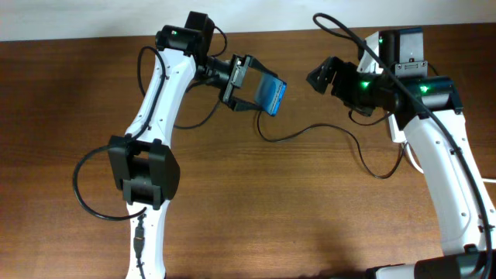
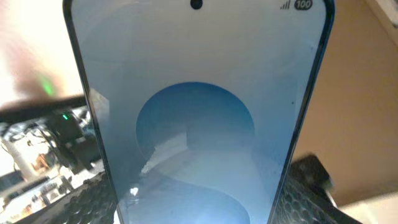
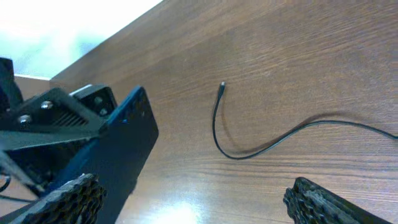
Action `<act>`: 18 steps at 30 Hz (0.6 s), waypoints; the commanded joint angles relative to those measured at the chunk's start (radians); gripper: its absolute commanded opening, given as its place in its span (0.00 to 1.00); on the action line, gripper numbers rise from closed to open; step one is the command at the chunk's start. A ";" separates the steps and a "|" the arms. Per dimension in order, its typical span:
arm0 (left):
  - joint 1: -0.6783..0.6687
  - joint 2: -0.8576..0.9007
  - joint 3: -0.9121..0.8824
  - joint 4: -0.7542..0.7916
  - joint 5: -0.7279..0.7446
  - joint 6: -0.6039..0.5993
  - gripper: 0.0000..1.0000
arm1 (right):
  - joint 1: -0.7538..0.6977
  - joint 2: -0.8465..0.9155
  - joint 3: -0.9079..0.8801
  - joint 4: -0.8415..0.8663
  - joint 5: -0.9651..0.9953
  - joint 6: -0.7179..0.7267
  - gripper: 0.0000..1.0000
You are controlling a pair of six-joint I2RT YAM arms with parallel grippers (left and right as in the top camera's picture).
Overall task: Plug charger to phone and switch on socket
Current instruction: 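Raise the phone upright and bring it toward the right gripper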
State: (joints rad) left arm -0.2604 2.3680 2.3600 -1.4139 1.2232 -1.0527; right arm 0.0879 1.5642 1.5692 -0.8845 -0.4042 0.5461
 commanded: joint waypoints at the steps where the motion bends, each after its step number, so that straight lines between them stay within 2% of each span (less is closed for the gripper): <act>1: 0.008 -0.010 0.027 -0.002 0.143 -0.008 0.00 | 0.002 0.000 0.011 0.007 0.024 0.013 0.98; 4: 0.008 -0.010 0.027 0.002 0.120 -0.009 0.00 | 0.003 0.000 0.011 0.012 0.023 0.013 0.98; 6: 0.020 -0.010 0.027 0.022 -0.047 -0.014 0.00 | 0.019 0.000 0.011 0.026 0.019 0.013 0.99; 8: 0.033 -0.010 0.027 0.021 -0.193 -0.086 0.00 | 0.064 0.005 0.011 0.061 0.019 0.013 0.98; 10: 0.037 -0.010 0.027 0.022 -0.280 -0.172 0.00 | 0.114 0.023 0.011 0.109 0.019 0.014 0.99; 12: 0.037 -0.010 0.027 0.022 -0.338 -0.225 0.00 | 0.145 0.048 0.011 0.134 0.019 0.094 0.97; 14: 0.037 -0.010 0.027 0.022 -0.348 -0.242 0.00 | 0.160 0.079 0.011 0.142 0.016 0.145 0.94; 18: 0.036 -0.010 0.027 0.022 -0.347 -0.241 0.00 | 0.208 0.160 0.011 0.197 -0.056 0.151 0.88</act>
State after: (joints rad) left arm -0.2241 2.3680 2.3604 -1.3918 0.8722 -1.2694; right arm 0.2584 1.6852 1.5692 -0.7155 -0.4137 0.6735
